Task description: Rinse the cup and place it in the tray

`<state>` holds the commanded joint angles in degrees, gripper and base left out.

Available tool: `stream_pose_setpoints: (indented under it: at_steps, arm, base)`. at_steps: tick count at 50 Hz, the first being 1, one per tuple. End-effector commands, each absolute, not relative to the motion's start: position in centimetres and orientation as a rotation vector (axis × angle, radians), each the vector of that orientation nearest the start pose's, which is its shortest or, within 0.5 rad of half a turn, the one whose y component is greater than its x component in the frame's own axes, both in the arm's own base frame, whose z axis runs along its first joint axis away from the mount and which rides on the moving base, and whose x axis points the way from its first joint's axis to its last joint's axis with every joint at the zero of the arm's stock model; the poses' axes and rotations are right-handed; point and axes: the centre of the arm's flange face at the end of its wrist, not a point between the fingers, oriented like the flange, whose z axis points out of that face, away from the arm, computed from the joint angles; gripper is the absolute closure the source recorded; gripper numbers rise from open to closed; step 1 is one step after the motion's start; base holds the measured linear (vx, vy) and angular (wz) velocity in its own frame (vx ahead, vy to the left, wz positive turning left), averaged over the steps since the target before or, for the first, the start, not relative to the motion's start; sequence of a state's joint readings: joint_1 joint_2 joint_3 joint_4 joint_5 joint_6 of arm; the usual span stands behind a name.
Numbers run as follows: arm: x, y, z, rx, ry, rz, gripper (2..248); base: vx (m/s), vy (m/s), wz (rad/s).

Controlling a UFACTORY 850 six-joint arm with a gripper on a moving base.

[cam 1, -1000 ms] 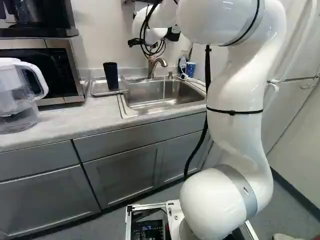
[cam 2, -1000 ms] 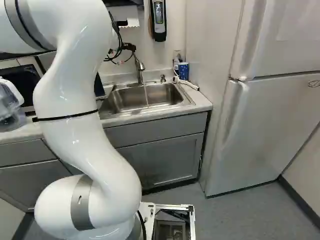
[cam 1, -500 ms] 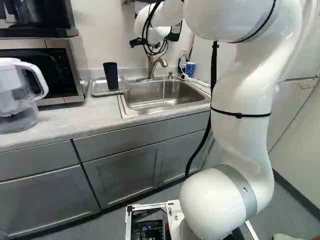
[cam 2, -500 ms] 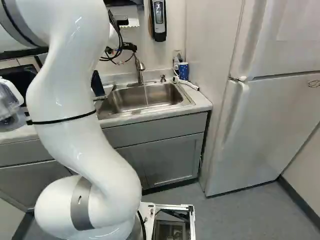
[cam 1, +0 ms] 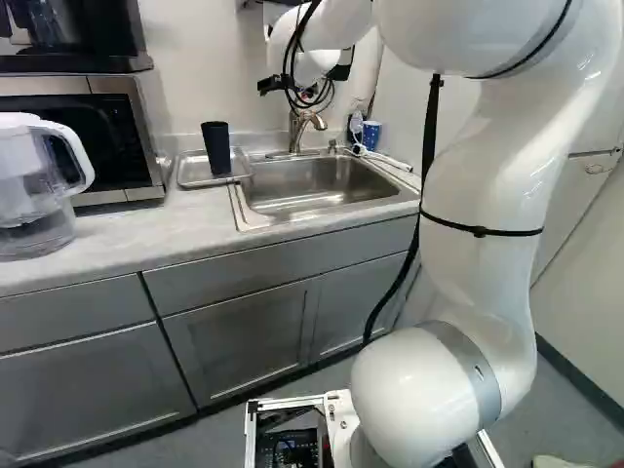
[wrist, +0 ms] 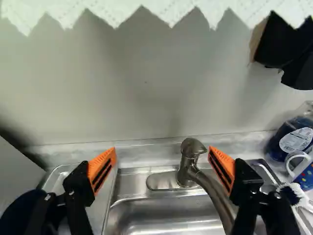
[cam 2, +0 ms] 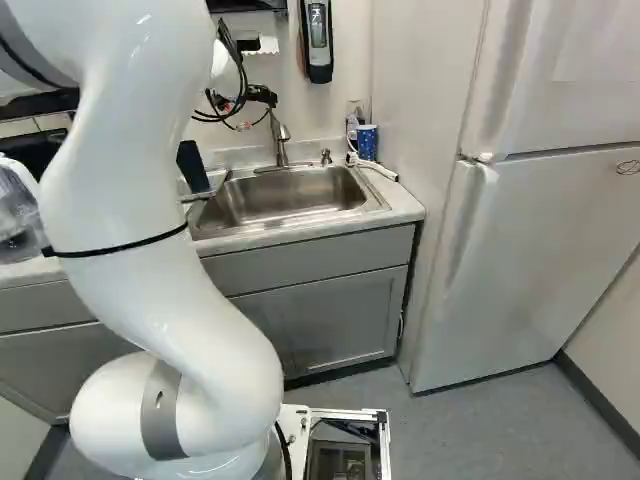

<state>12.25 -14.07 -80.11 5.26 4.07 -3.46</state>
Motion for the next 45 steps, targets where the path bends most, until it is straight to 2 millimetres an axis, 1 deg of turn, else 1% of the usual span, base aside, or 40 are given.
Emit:
stream_pose_setpoints:
  at_steps: [14, 45]
  arm:
    - [60.2, 12.0, 67.6, -2.479, -0.202, -1.706, 3]
    - [55.4, 7.7, 67.5, -2.550, -0.135, -1.668, 3]
  base:
    - [0.000, 0.000, 0.000]
    - [0.000, 0.000, 0.000]
